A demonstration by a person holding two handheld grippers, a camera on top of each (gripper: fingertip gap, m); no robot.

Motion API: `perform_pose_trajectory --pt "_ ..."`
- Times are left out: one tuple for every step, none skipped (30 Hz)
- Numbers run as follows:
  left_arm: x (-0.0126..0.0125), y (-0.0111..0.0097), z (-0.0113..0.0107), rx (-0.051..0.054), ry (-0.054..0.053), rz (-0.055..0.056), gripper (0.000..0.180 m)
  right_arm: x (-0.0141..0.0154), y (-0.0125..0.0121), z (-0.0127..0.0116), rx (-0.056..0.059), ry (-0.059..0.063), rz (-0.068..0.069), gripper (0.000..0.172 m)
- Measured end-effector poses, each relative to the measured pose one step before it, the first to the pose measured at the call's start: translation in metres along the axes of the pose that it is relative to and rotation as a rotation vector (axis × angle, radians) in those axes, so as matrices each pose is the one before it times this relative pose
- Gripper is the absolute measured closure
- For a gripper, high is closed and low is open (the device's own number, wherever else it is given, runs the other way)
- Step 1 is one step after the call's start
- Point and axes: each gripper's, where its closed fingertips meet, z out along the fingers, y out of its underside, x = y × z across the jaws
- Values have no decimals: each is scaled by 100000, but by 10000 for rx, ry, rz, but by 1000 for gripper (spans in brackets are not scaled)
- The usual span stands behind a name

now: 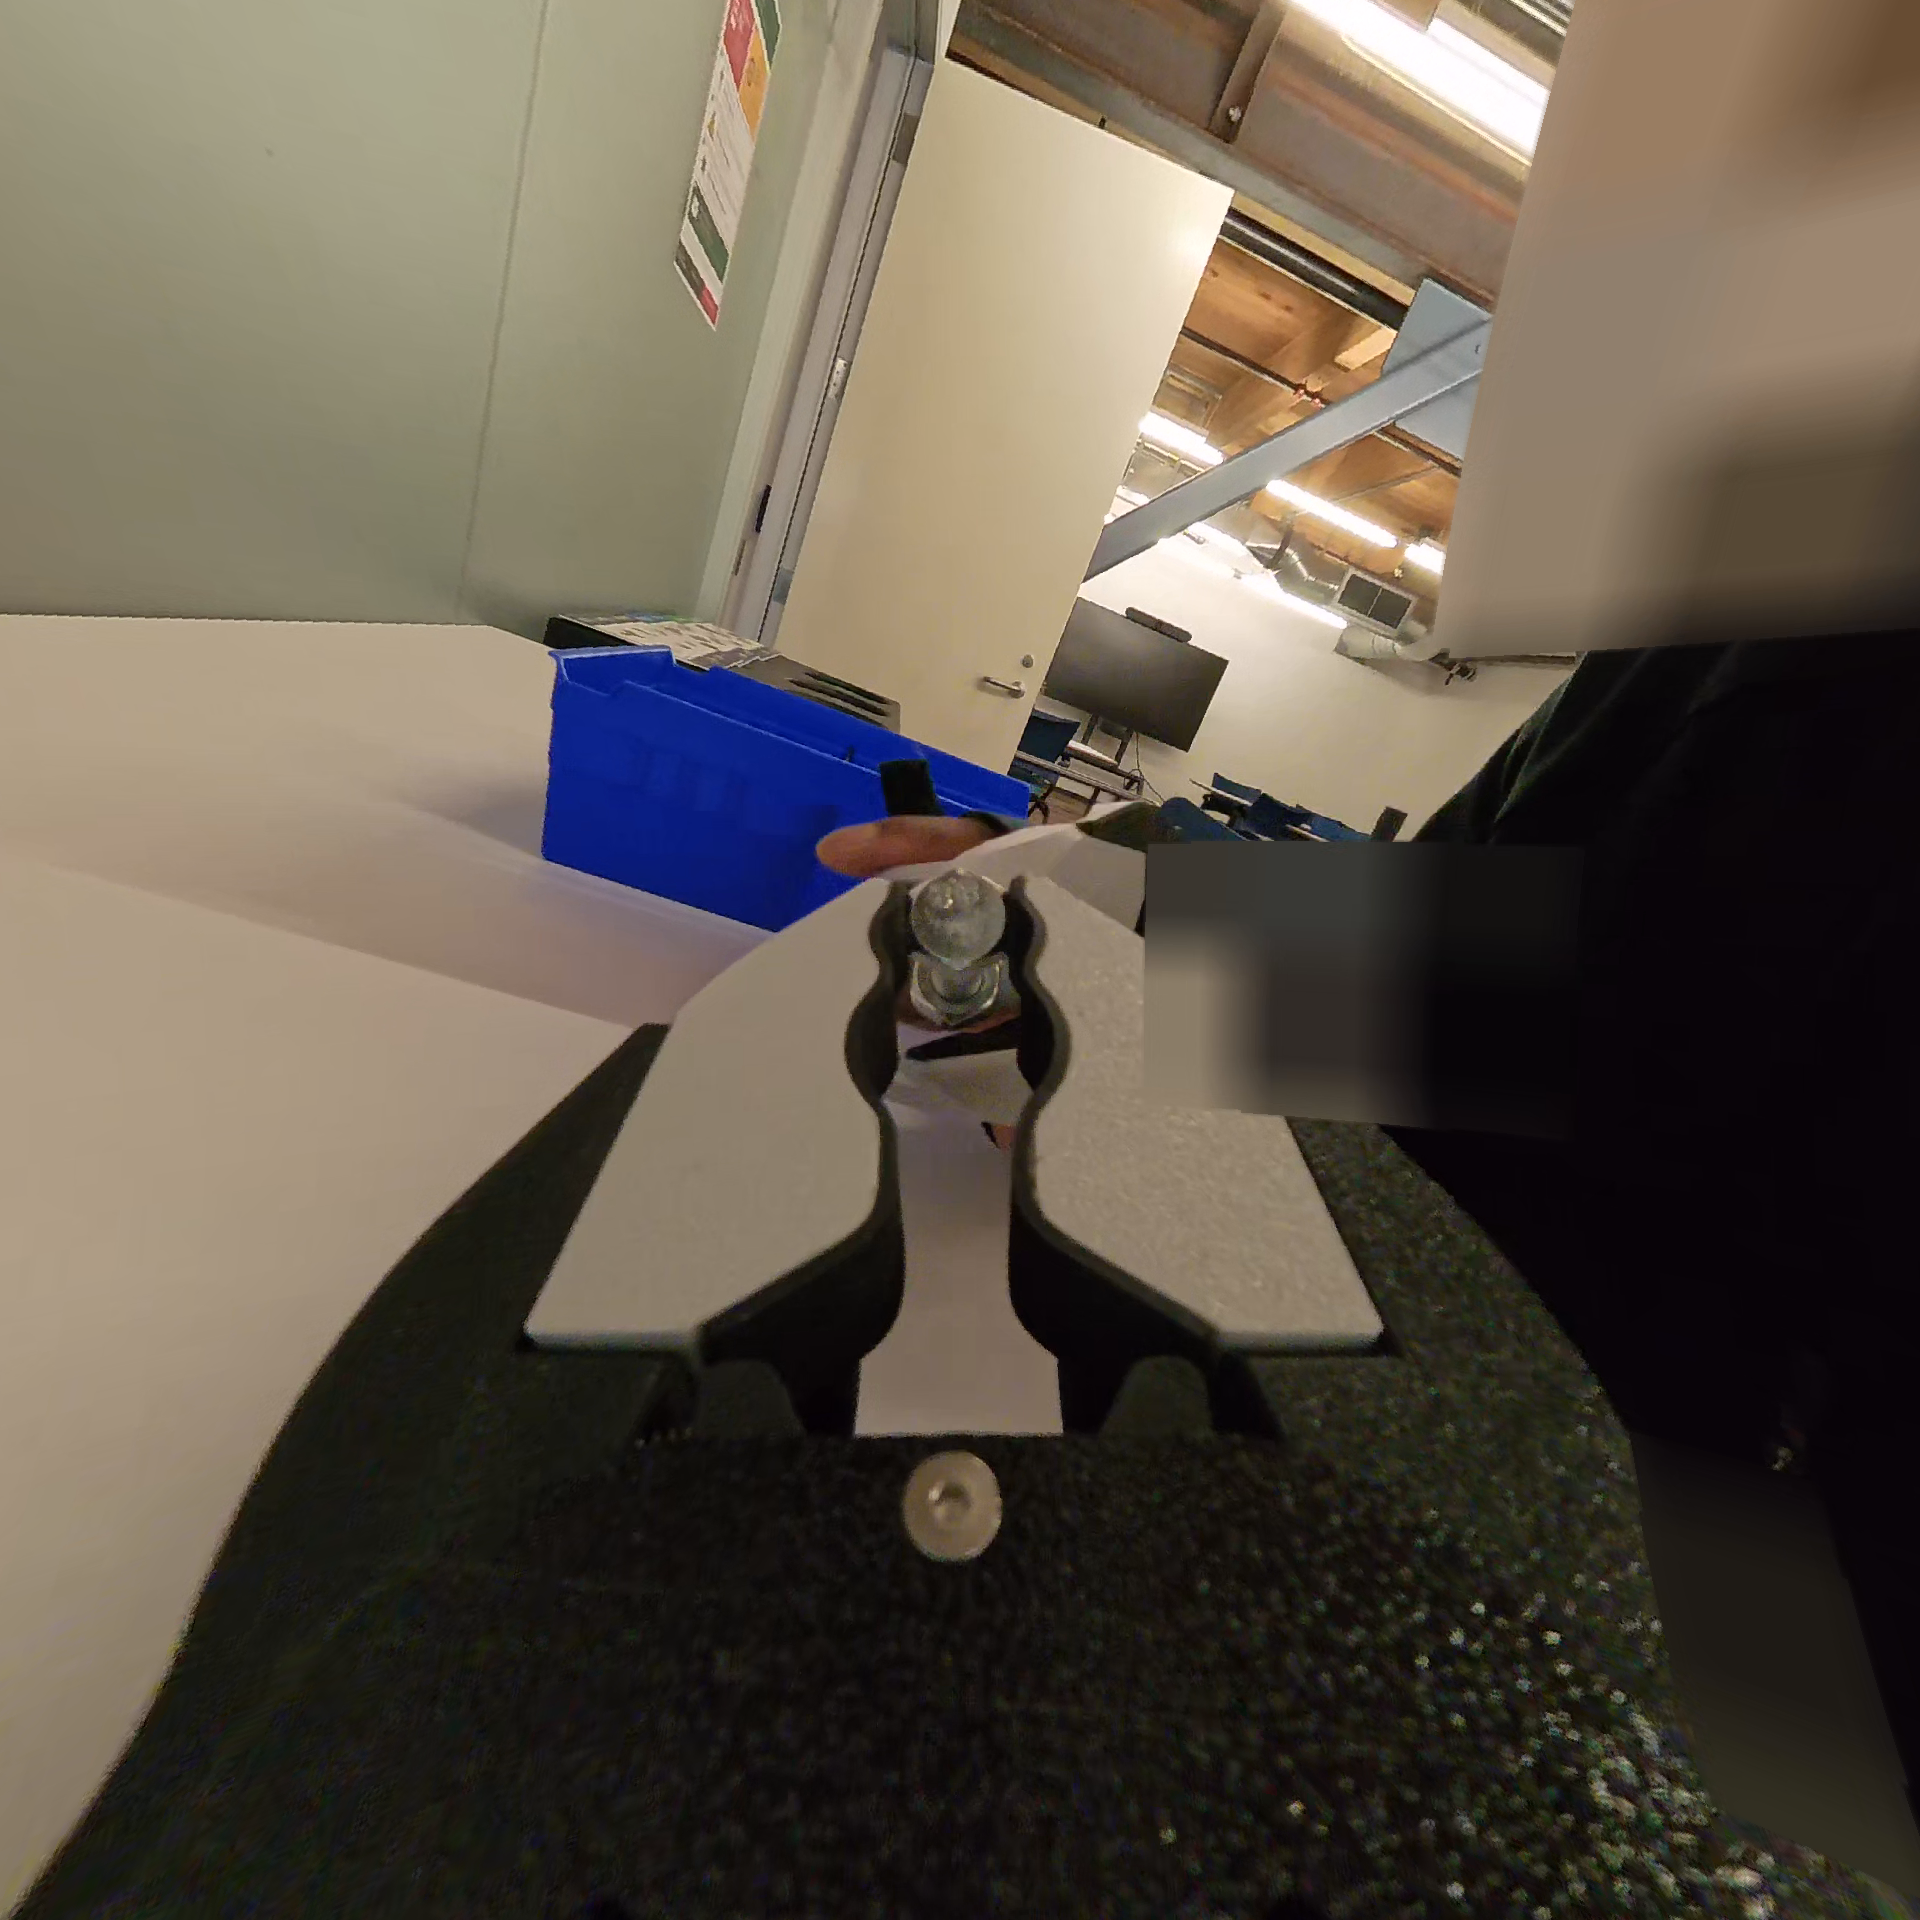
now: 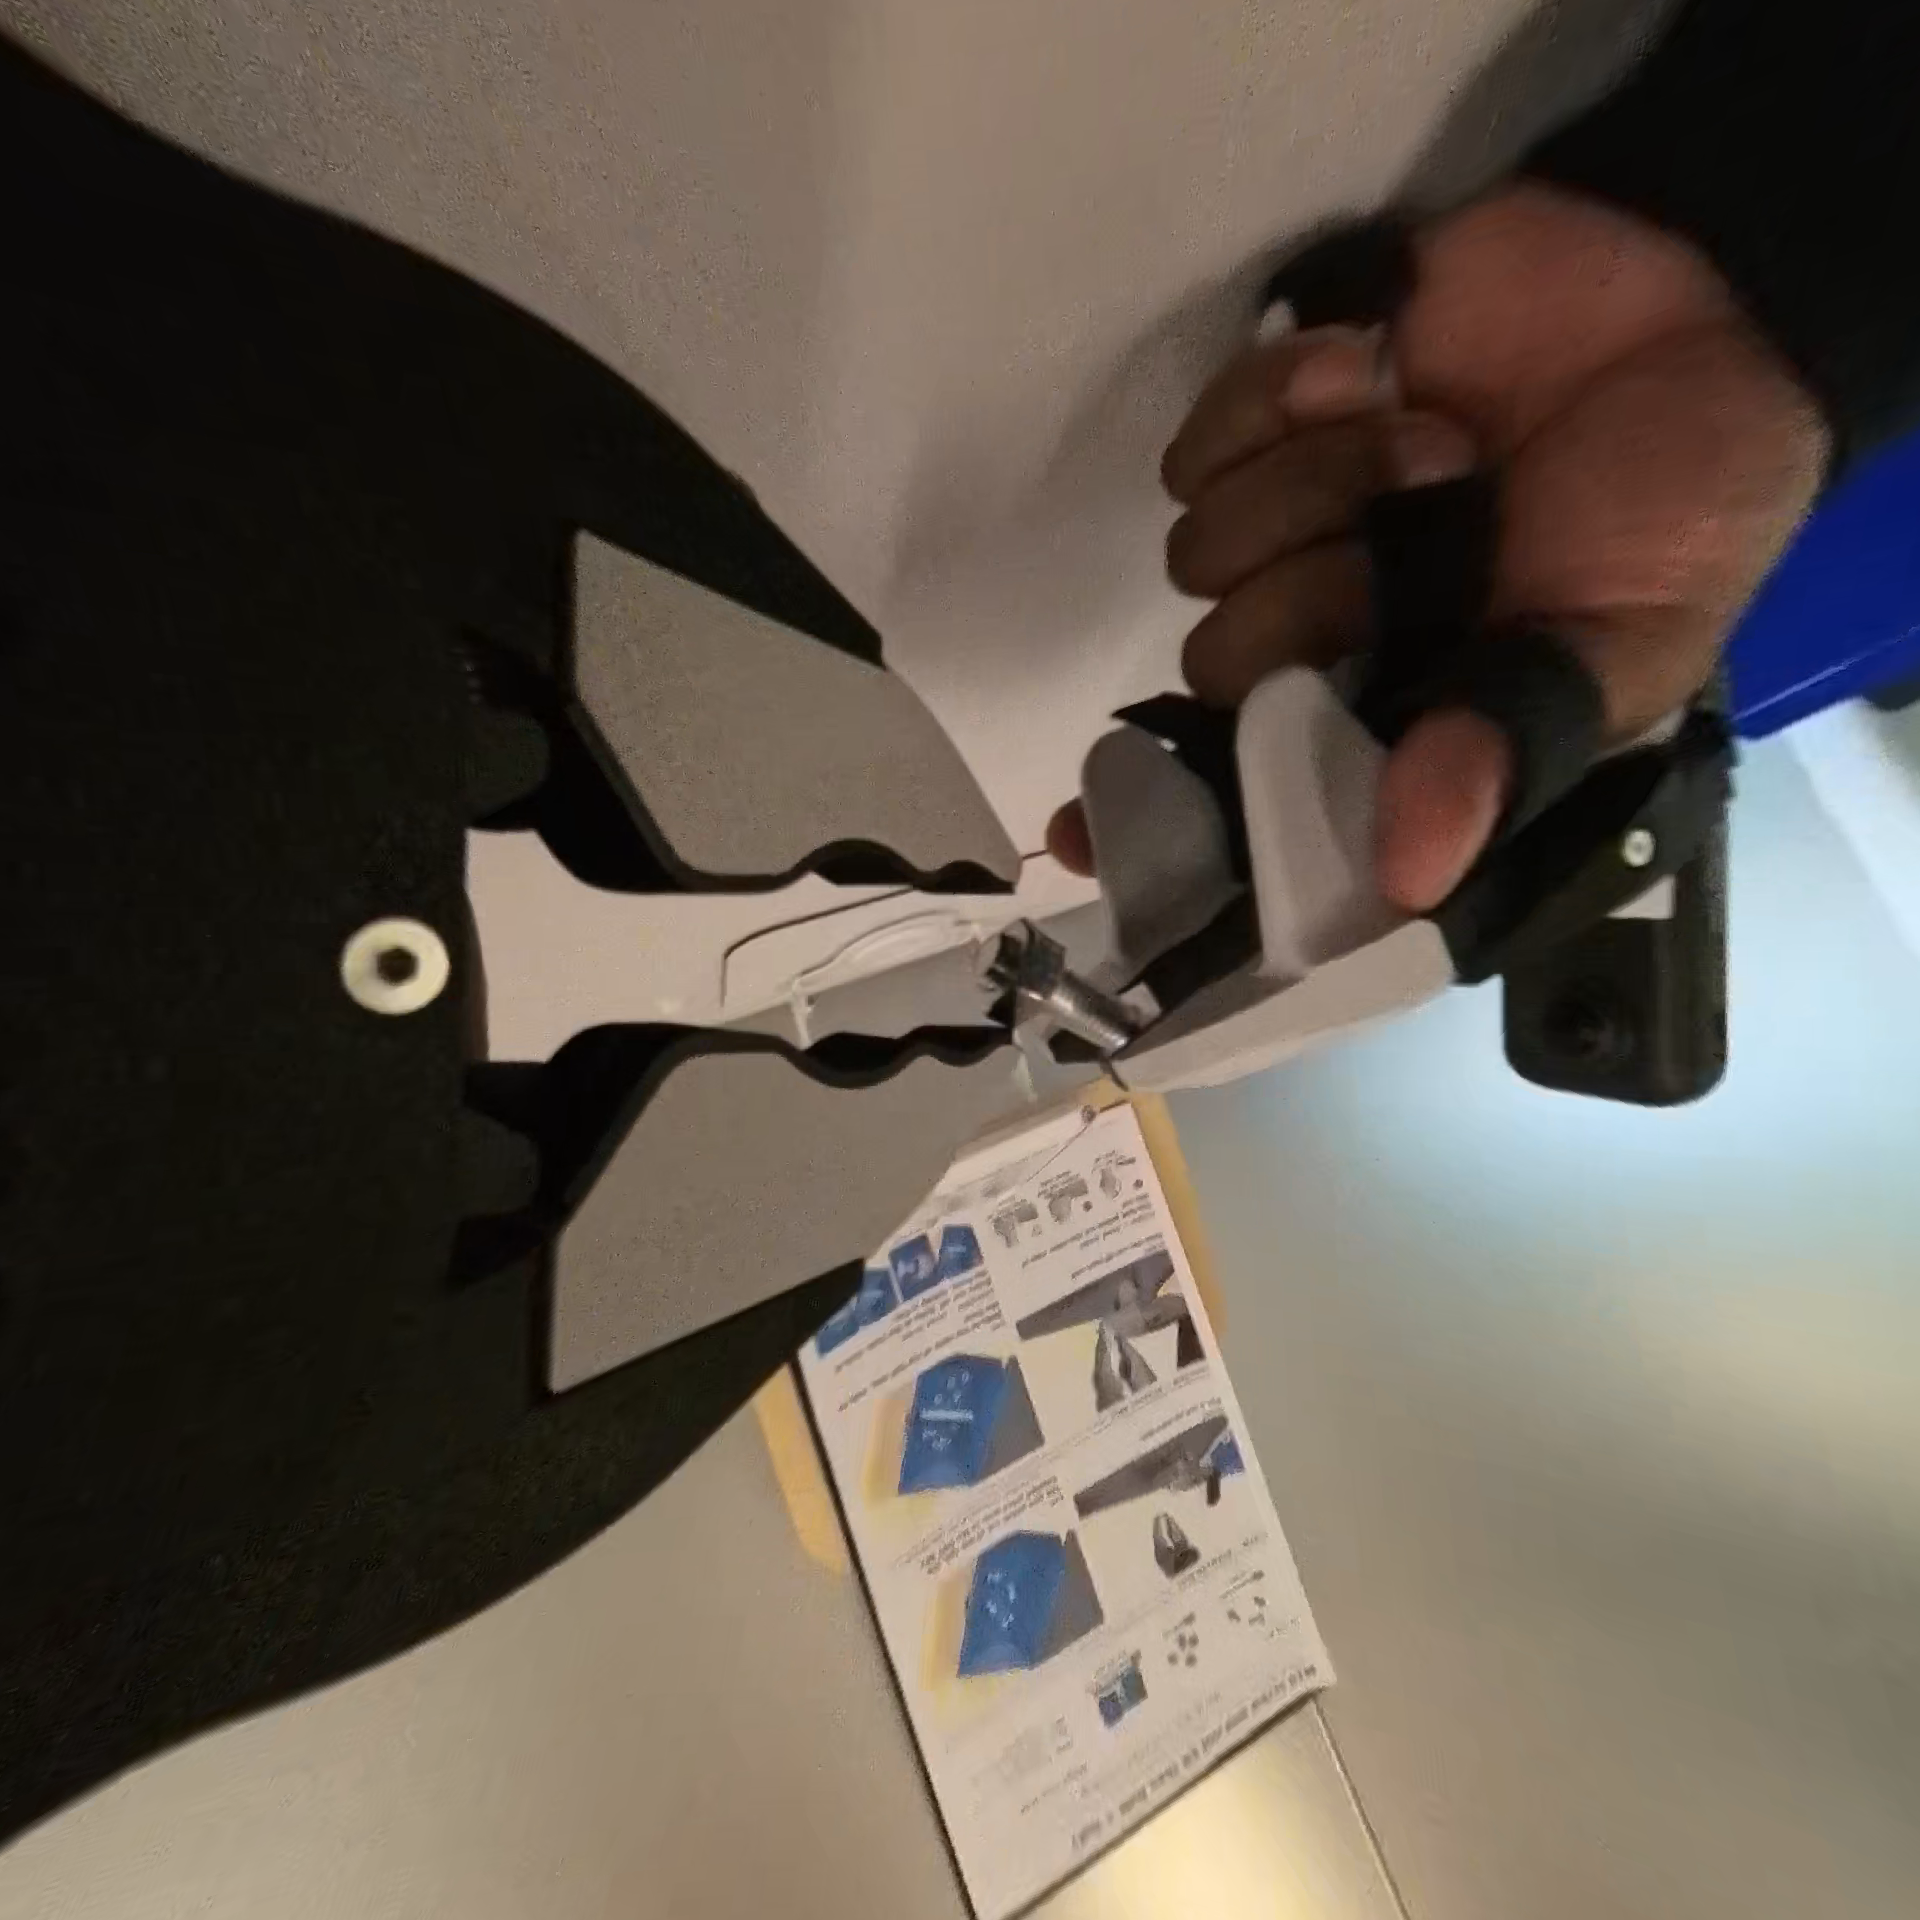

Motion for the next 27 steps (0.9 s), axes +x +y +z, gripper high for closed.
perform_pose_trajectory --pt "-22 -92 -59 67 -14 -6 163 513 105 -55 -24 94 513 145" --pt "-36 -111 -92 69 -19 -22 163 595 -29 -85 117 -63 1172 143" --pt "42 -176 -70 110 39 -18 163 419 -42 -51 155 -299 1569 137" --pt "-71 -193 -100 111 -16 -19 163 223 -77 -32 197 -476 1759 133" --pt "-67 -136 -109 91 -25 -48 163 -3 -223 -77 298 -648 1789 132" --pt "-45 -89 -82 71 14 -49 163 -143 -321 -125 369 -704 1710 132" --pt "26 -77 -57 48 15 -8 163 -188 -277 -109 325 -673 1532 132" --pt "-34 -19 69 19 2 16 163 -164 -114 -56 225 -574 1281 132" --pt "22 26 6 -16 3 14 163 -115 72 15 93 -470 1054 132" --pt "28 60 29 -37 17 16 163 -115 250 93 -36 -400 860 132" --pt "50 82 18 -46 16 25 163 -131 303 121 -74 -341 690 131" --pt "58 81 27 -52 25 31 163 -46 305 153 -66 -223 551 131" --pt "95 88 50 -60 37 40 163 20 283 176 -63 -117 427 131" --pt "108 116 74 -72 41 43 163 41 260 184 -45 -57 314 132" --pt "97 98 111 -86 61 39 163 122 212 159 -24 31 198 134" --pt "147 131 103 -89 74 36 163 142 92 95 39 104 4 138" --pt "91 127 76 -79 35 33 163 109 21 14 73 161 -278 147" --pt "-111 77 45 -41 -90 14 163 24 36 18 21 197 -589 154" --pt "-133 -25 -27 2 -47 -47 163 146 21 -1 -48 379 -893 154" --pt "-107 32 -32 -11 -41 -82 163 177 -12 -32 -99 530 -1249 154" --pt "-168 13 41 -27 -75 -78 163 204 -11 -45 -149 664 -1542 154" --pt "-129 63 25 -36 -88 -82 163 188 -8 -41 -194 740 -1776 154" --pt "-111 43 53 -27 -69 -74 163 118 30 -10 -242 760 -1954 154" --pt "-113 4 15 -6 -75 -44 163 76 71 19 -282 741 -2040 154" --pt "-109 -9 5 9 -70 -39 163 33 43 35 -282 676 -1936 154" --pt "-44 6 -15 31 -47 -28 163 -45 -36 32 -223 482 -1523 154" --pt "-7 -111 -70 71 9 -24 163 -139 -182 -6 -67 174 -797 154"
